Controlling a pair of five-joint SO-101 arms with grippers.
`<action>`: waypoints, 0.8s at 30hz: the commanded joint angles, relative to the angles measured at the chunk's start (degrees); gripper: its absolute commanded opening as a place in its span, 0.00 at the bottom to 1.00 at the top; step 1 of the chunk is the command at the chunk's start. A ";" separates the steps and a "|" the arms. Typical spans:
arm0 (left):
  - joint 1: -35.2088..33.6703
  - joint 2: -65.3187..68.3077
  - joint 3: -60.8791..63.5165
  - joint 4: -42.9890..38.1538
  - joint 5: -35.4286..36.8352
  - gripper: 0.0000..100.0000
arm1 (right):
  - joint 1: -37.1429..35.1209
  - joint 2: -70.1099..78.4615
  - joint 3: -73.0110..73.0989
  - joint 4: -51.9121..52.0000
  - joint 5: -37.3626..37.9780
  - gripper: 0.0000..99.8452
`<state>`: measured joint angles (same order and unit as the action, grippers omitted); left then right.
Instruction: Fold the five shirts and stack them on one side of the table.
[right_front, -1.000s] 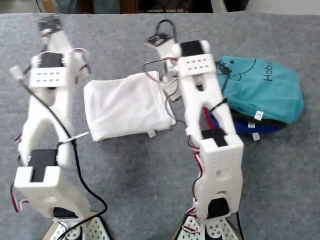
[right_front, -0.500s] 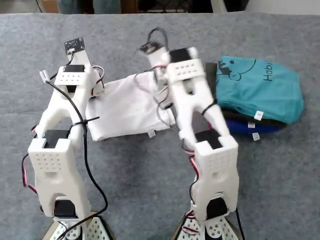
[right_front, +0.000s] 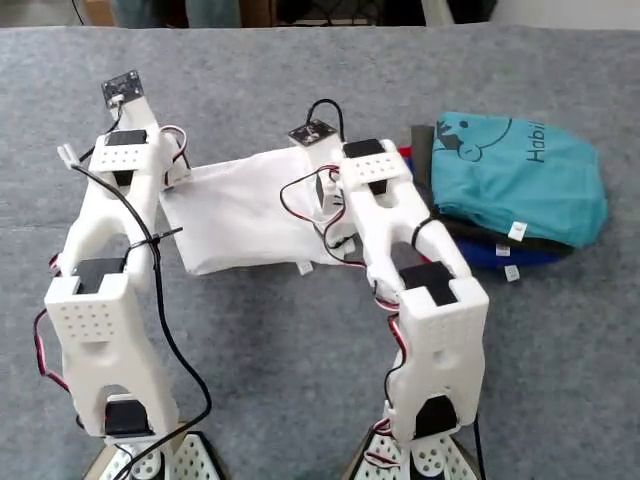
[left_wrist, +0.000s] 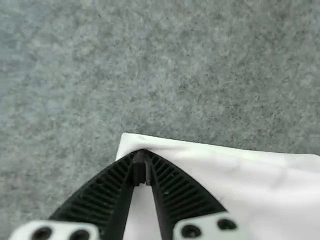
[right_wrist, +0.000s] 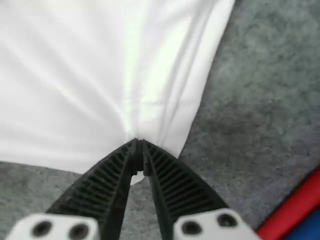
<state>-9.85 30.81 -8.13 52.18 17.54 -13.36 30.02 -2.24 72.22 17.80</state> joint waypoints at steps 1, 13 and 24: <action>-1.80 0.35 -2.59 -1.41 -2.37 0.03 | 1.58 -0.92 -3.82 2.99 0.26 0.01; -1.36 -12.75 -6.29 12.84 -2.64 0.03 | 2.20 -4.44 -21.23 18.46 6.95 0.01; -3.21 -10.99 4.44 -3.34 -2.64 0.03 | -3.08 -1.27 -29.85 -0.97 9.85 0.02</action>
<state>-12.57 20.62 -5.23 53.85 14.90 -13.36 28.44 -29.05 79.25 27.38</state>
